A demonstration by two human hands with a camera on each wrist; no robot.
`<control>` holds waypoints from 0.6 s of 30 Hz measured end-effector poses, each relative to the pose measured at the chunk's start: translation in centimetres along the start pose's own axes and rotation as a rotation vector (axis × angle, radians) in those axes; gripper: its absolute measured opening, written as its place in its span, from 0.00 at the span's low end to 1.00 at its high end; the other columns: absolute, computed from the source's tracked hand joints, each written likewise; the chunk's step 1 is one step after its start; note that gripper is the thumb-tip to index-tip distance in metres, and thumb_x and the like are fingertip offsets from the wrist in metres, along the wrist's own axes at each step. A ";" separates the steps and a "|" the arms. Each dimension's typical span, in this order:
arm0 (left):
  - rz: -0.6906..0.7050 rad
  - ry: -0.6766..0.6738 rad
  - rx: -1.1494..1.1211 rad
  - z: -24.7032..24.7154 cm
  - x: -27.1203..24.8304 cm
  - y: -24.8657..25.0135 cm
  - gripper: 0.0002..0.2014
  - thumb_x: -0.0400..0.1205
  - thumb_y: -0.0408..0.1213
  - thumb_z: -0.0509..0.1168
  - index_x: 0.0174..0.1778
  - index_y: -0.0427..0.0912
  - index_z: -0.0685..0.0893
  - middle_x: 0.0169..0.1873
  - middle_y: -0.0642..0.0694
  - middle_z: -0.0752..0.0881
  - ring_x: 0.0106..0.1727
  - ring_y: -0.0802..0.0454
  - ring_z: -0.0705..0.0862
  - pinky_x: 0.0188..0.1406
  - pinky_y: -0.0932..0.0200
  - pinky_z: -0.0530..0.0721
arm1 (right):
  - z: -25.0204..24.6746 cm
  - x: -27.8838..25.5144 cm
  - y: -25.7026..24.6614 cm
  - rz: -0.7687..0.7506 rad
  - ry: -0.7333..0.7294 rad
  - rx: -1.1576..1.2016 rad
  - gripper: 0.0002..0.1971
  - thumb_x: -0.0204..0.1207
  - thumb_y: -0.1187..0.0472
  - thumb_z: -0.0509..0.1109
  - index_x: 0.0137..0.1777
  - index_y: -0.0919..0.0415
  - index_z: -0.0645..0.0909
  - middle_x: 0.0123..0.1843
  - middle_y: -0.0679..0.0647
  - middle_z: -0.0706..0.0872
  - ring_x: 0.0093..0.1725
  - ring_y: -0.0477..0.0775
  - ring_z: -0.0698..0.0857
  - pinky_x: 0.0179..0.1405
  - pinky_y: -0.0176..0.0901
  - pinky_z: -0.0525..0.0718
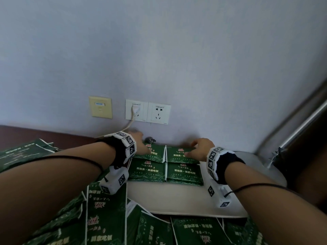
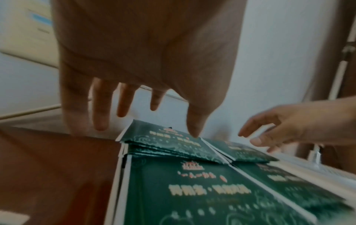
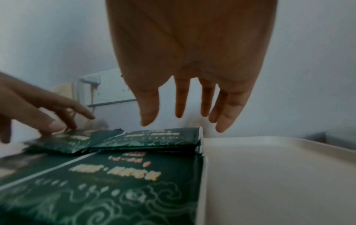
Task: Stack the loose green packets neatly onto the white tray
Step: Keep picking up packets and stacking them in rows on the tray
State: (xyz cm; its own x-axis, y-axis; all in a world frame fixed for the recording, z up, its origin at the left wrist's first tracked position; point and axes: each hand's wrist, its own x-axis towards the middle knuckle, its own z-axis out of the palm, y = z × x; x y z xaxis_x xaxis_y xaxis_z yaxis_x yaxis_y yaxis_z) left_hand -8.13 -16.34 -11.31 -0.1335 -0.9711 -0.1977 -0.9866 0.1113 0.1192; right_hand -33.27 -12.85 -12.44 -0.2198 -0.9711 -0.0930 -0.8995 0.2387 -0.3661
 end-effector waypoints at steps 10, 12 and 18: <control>0.138 0.000 0.084 1.5 0.9 0.0 0.30 0.72 0.56 0.77 0.67 0.45 0.81 0.57 0.46 0.87 0.54 0.47 0.86 0.55 0.52 0.86 | 1.3 -0.4 -1.9 -0.163 -0.054 -0.213 0.28 0.69 0.48 0.82 0.68 0.56 0.84 0.66 0.52 0.85 0.64 0.55 0.83 0.66 0.47 0.82; 0.143 0.005 0.093 1.4 0.9 -0.1 0.30 0.72 0.56 0.77 0.66 0.45 0.81 0.57 0.46 0.87 0.54 0.47 0.86 0.54 0.53 0.86 | 1.4 -0.3 -1.8 -0.149 -0.046 -0.223 0.26 0.70 0.48 0.81 0.67 0.56 0.84 0.65 0.53 0.86 0.63 0.56 0.84 0.65 0.49 0.83; 0.169 0.010 0.068 0.3 -1.7 -0.1 0.32 0.72 0.57 0.77 0.66 0.42 0.80 0.57 0.45 0.86 0.54 0.47 0.86 0.56 0.50 0.87 | 0.3 -2.6 -1.6 -0.159 -0.029 -0.204 0.31 0.72 0.44 0.78 0.71 0.57 0.79 0.70 0.55 0.83 0.68 0.58 0.82 0.67 0.47 0.80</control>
State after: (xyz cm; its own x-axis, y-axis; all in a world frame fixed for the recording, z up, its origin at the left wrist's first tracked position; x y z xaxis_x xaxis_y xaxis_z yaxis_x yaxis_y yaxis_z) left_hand -7.85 -14.62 -11.25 -0.2971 -0.9394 -0.1712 -0.9544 0.2867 0.0833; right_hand -31.14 -10.75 -11.94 -0.0611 -0.9952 -0.0768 -0.9802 0.0744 -0.1837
